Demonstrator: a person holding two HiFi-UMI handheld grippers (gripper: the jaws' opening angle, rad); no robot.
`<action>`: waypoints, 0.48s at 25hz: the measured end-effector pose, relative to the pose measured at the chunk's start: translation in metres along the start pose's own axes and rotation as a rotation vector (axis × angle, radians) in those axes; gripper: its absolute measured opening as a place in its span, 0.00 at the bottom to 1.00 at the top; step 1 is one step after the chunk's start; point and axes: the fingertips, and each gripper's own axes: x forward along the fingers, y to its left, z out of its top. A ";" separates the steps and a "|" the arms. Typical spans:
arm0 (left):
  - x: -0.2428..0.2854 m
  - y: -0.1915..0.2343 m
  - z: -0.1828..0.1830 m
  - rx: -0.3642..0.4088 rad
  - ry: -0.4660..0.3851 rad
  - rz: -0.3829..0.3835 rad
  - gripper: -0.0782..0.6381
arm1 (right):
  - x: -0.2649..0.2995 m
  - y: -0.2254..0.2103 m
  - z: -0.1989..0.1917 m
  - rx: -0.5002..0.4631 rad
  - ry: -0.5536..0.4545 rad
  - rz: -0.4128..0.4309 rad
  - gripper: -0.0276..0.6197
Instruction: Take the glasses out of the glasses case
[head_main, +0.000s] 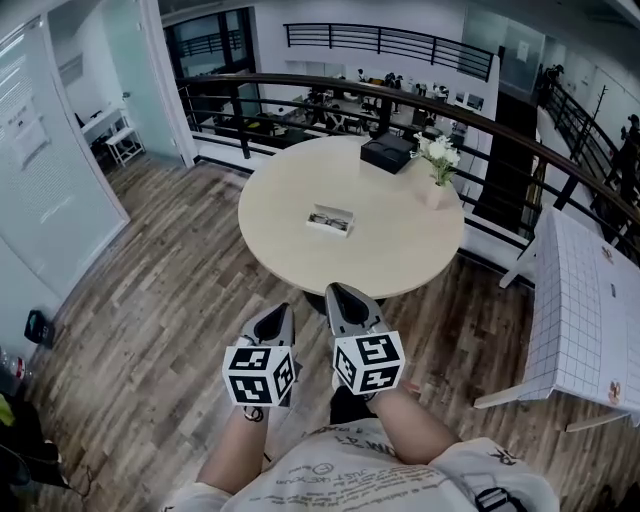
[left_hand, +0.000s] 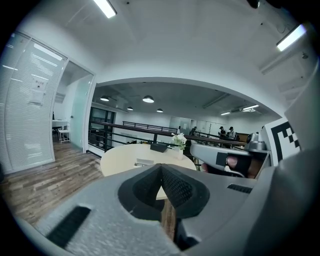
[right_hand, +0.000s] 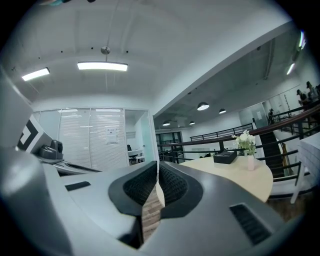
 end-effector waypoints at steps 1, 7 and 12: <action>0.007 0.003 0.002 0.000 0.000 0.002 0.13 | 0.008 -0.003 0.000 -0.002 0.003 0.002 0.07; 0.055 0.023 0.018 -0.004 0.015 0.003 0.13 | 0.059 -0.026 0.004 -0.021 0.026 0.009 0.07; 0.103 0.032 0.027 -0.021 0.041 -0.012 0.13 | 0.097 -0.054 0.004 -0.022 0.058 0.003 0.07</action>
